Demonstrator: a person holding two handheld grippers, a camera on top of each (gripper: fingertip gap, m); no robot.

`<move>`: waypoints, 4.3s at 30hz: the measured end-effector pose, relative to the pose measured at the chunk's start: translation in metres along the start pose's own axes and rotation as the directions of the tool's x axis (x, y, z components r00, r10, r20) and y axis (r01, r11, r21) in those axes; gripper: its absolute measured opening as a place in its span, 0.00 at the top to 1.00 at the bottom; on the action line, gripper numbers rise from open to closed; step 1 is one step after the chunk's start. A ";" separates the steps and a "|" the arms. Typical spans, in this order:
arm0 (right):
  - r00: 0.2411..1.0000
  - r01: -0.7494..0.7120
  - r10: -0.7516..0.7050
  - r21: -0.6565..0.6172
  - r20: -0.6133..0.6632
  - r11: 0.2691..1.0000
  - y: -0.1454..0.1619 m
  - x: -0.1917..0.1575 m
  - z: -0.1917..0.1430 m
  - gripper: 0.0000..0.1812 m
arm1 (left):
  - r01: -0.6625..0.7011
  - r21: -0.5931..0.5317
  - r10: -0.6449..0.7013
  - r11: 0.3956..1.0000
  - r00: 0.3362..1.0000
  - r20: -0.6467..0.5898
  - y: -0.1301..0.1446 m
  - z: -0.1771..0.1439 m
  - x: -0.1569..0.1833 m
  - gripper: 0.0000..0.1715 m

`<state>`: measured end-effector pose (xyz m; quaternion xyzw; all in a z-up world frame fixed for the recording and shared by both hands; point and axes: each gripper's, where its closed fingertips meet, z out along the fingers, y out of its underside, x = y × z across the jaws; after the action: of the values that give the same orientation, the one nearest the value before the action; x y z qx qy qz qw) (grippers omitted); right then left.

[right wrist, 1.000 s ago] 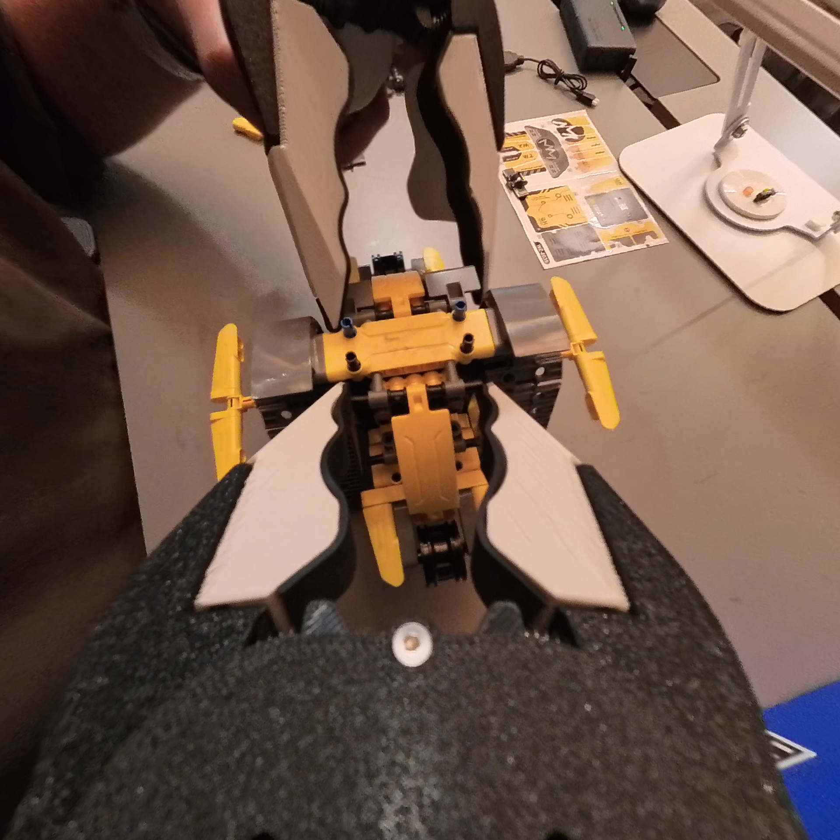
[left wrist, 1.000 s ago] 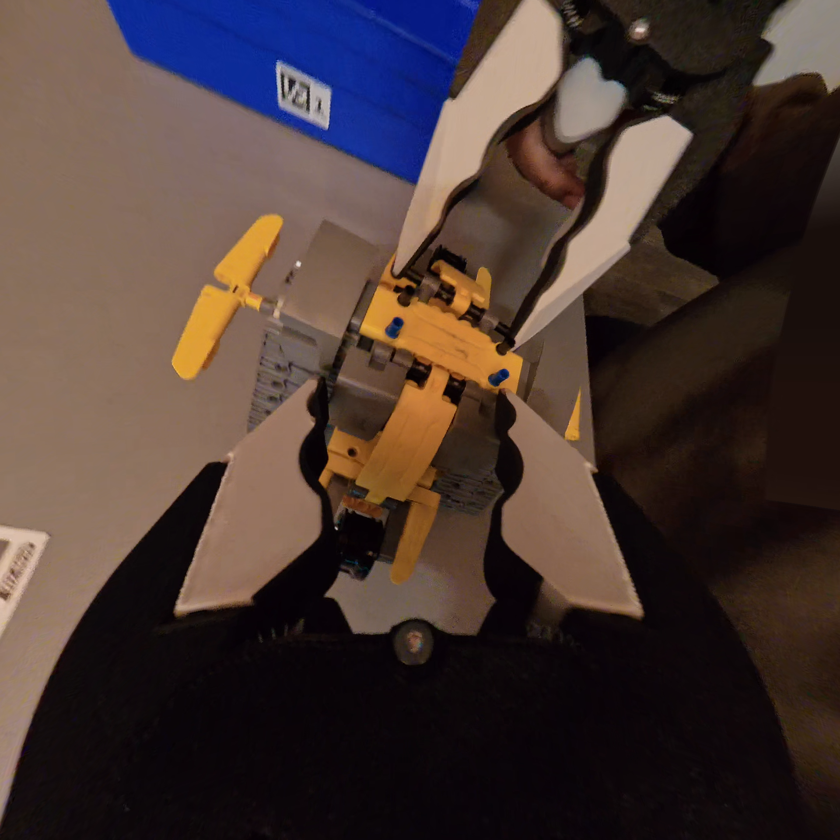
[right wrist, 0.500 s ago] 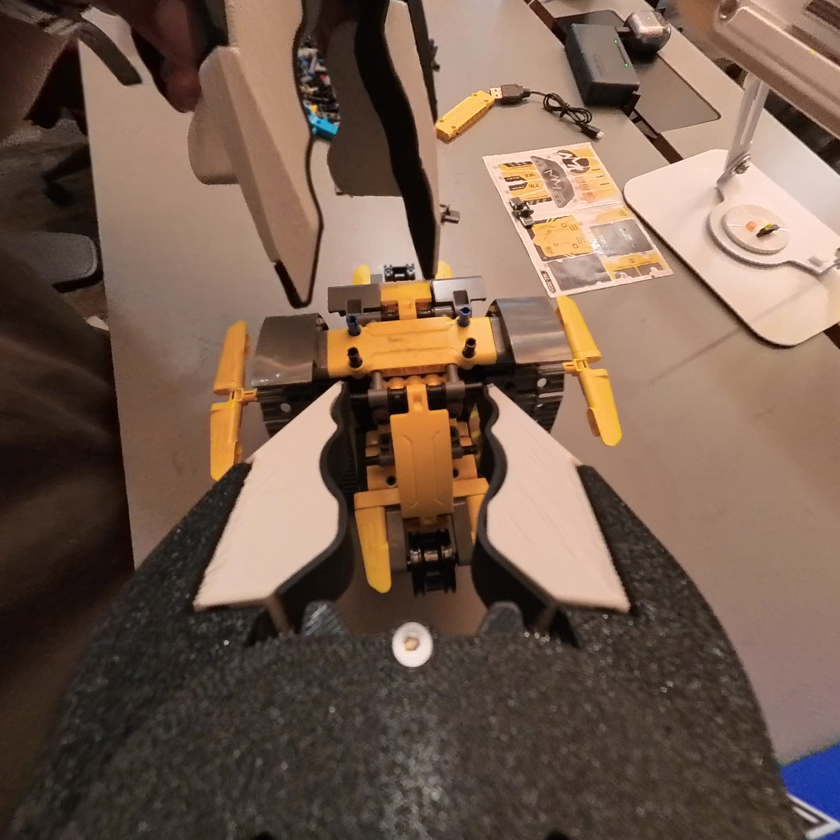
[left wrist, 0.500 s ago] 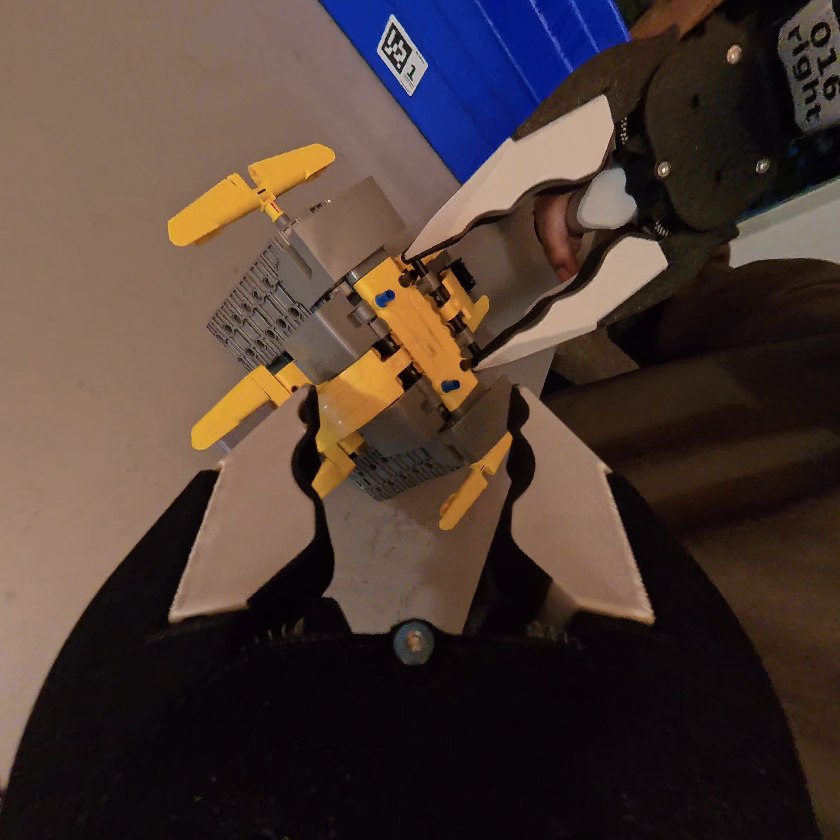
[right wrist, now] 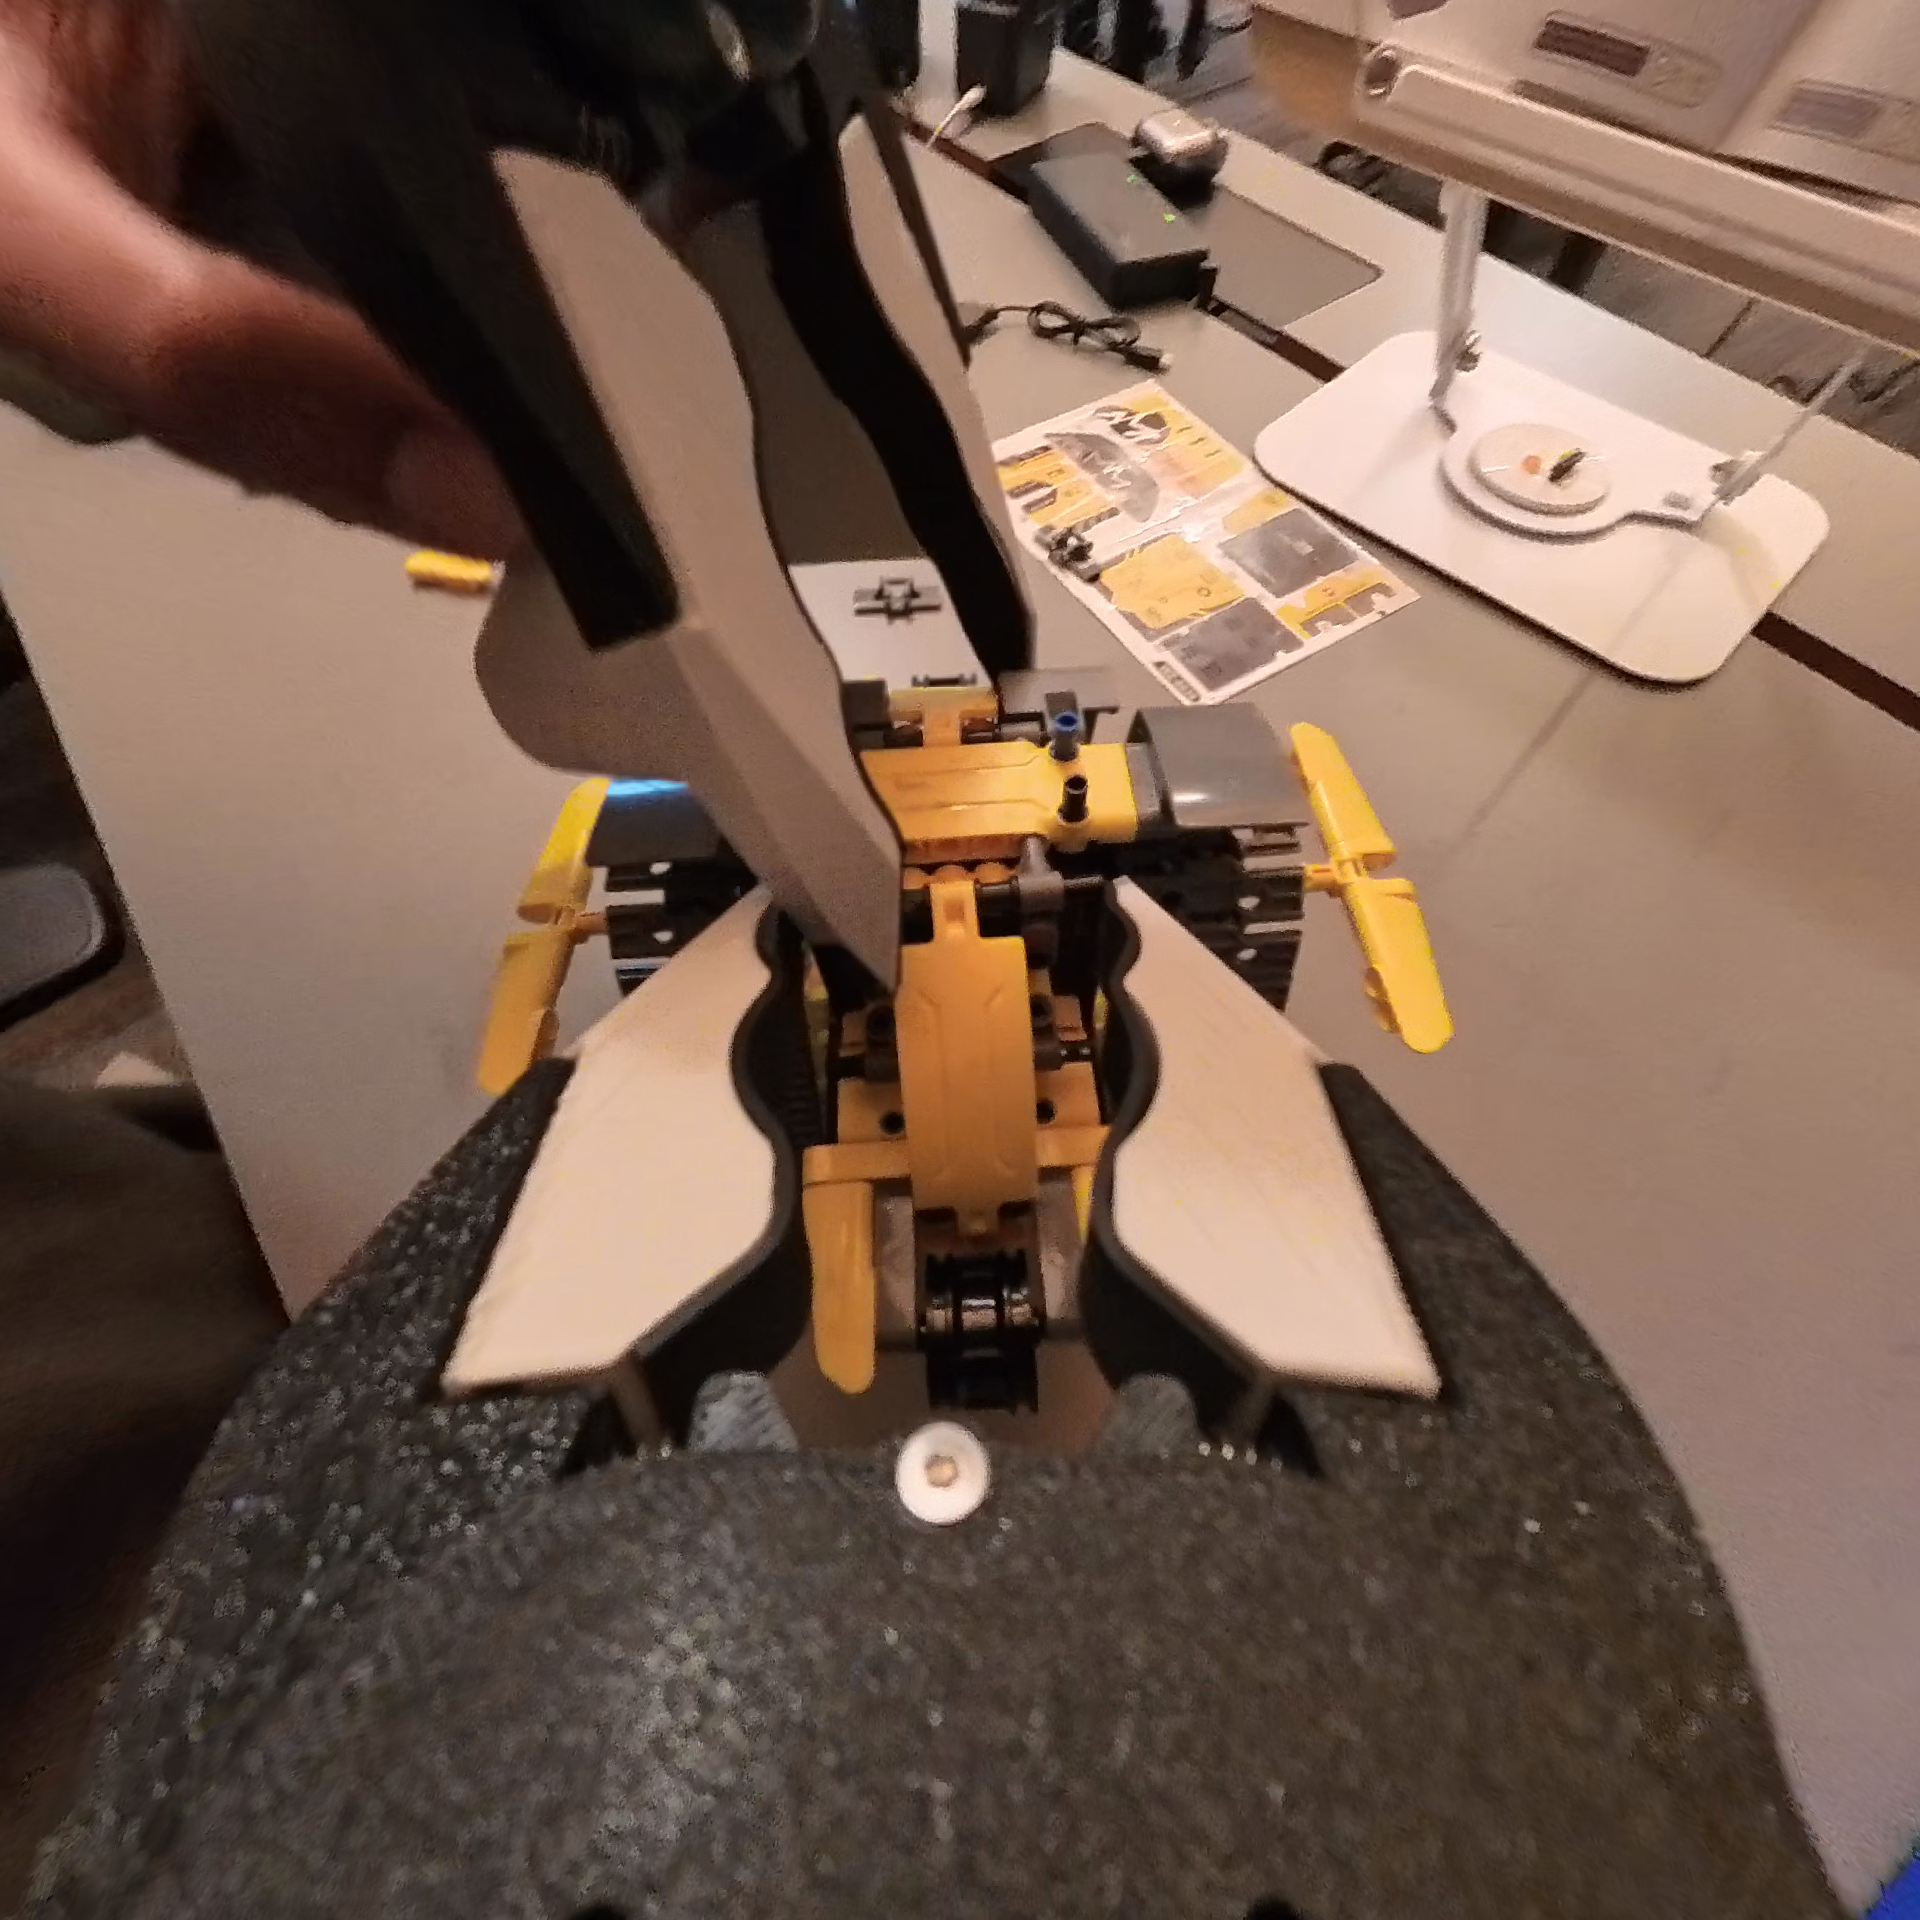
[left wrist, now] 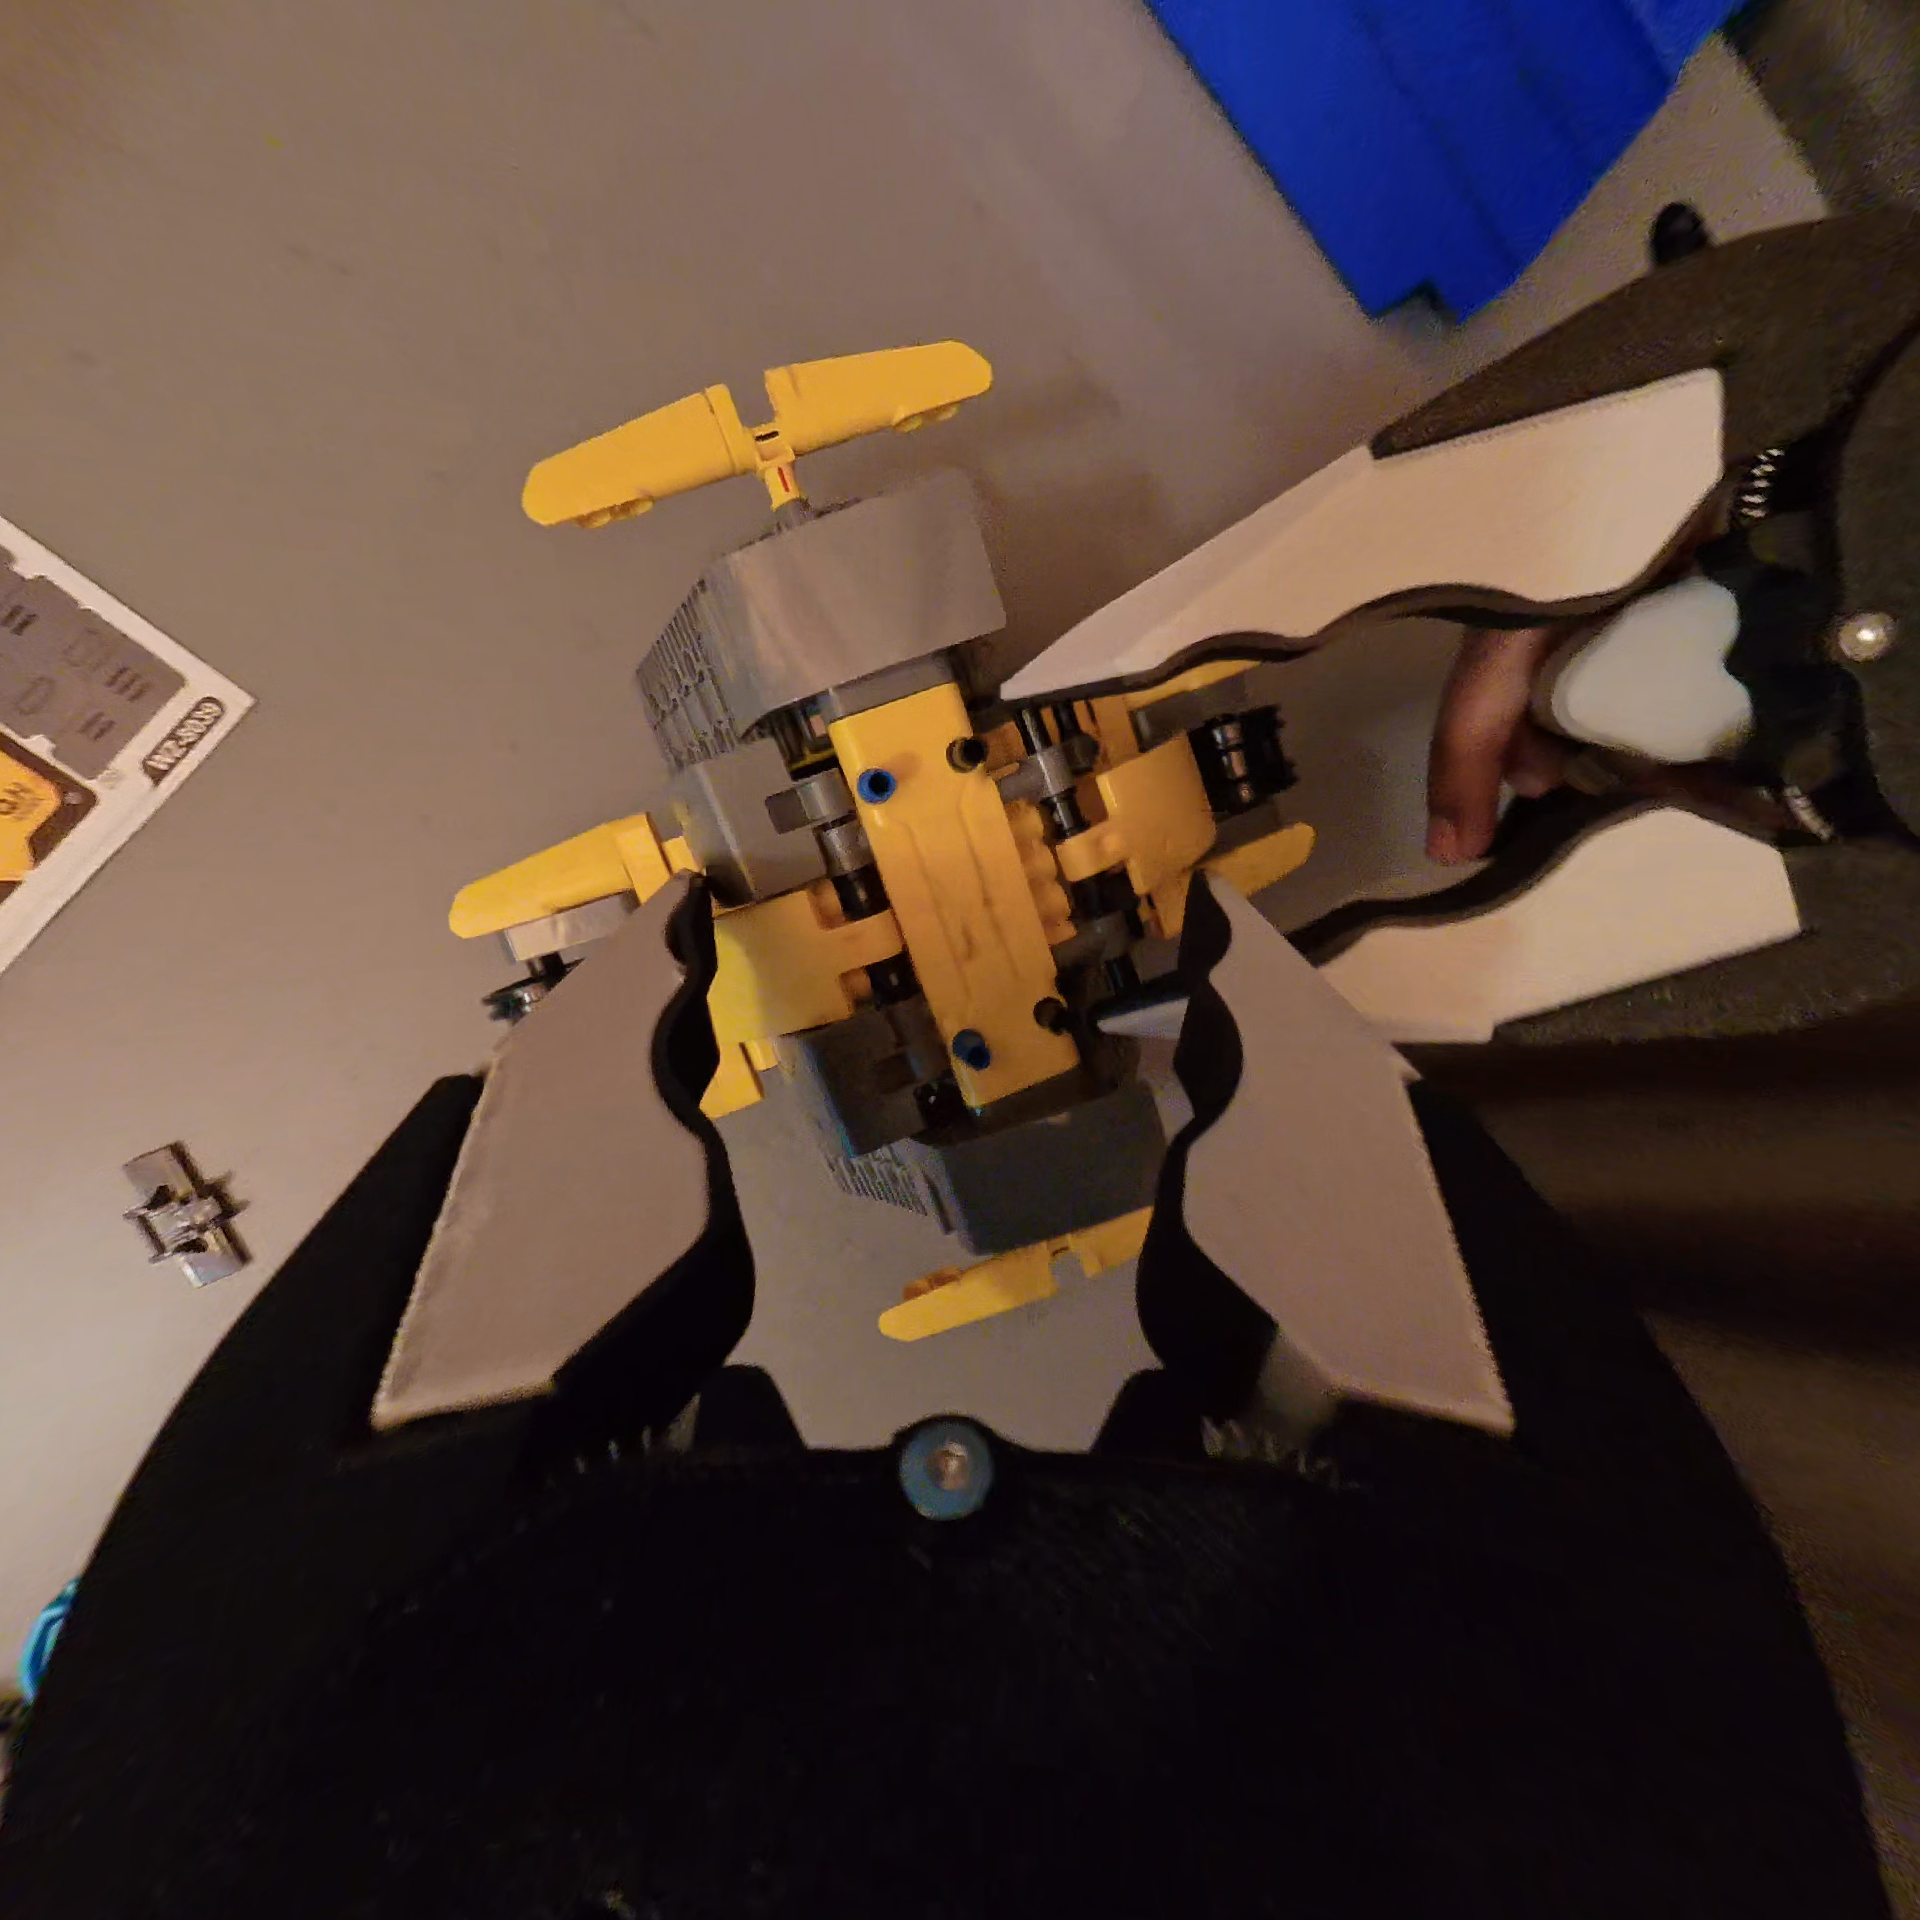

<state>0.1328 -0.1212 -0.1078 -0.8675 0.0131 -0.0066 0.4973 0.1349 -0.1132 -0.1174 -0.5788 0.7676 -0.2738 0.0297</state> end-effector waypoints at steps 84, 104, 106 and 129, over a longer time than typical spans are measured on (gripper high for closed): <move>0.712 0.564 -0.444 -0.067 0.544 0.823 0.021 -0.005 -0.042 0.63 | -0.576 0.118 0.585 0.809 0.771 -0.251 0.007 0.016 0.056 0.58; 0.679 0.568 -0.403 -0.091 0.614 0.818 0.026 -0.010 -0.041 0.66 | -0.547 0.137 0.563 0.826 0.787 -0.253 0.006 0.017 0.058 0.58; 0.677 0.576 -0.402 -0.104 0.616 0.811 0.026 -0.010 -0.041 0.66 | -0.549 0.134 0.564 0.825 0.786 -0.252 0.006 0.017 0.058 0.58; 0.671 0.579 -0.414 -0.086 0.615 0.811 0.028 -0.010 -0.042 0.66 | -0.538 0.147 0.558 0.830 0.792 -0.247 0.008 0.016 0.060 0.57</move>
<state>0.1211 -0.1714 -0.1101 -0.8581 -0.3741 0.1181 0.3313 0.1144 -0.1724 -0.1184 -0.2854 0.8885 -0.3588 0.0189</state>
